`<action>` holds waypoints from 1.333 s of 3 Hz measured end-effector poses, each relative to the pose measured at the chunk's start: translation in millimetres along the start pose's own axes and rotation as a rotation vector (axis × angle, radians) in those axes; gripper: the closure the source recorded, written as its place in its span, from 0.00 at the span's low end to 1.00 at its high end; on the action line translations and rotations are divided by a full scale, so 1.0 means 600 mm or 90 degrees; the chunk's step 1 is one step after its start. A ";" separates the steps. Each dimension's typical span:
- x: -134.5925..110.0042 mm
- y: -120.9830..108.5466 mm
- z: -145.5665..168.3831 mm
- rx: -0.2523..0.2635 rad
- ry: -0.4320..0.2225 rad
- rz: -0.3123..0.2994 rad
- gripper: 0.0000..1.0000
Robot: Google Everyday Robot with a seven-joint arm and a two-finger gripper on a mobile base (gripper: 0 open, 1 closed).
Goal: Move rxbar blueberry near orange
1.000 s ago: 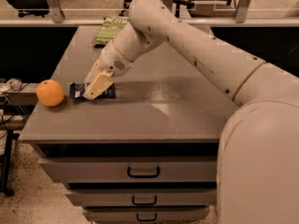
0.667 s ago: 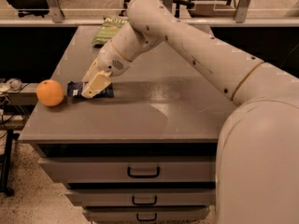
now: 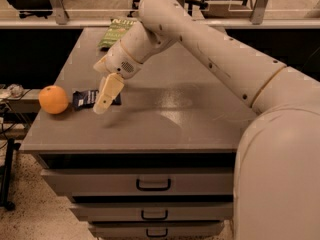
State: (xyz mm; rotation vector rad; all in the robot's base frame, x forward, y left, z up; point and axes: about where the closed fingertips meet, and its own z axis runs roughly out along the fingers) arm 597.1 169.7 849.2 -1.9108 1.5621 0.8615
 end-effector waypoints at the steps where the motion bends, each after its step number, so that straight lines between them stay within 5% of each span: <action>1: 0.007 -0.012 -0.064 0.035 -0.010 -0.004 0.00; 3: 0.077 -0.014 -0.348 0.190 -0.055 -0.015 0.00; 4: 0.074 -0.016 -0.361 0.201 -0.058 -0.017 0.00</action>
Offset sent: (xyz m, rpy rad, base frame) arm 0.0663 -0.2348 0.1283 0.1668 -0.2154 -0.2546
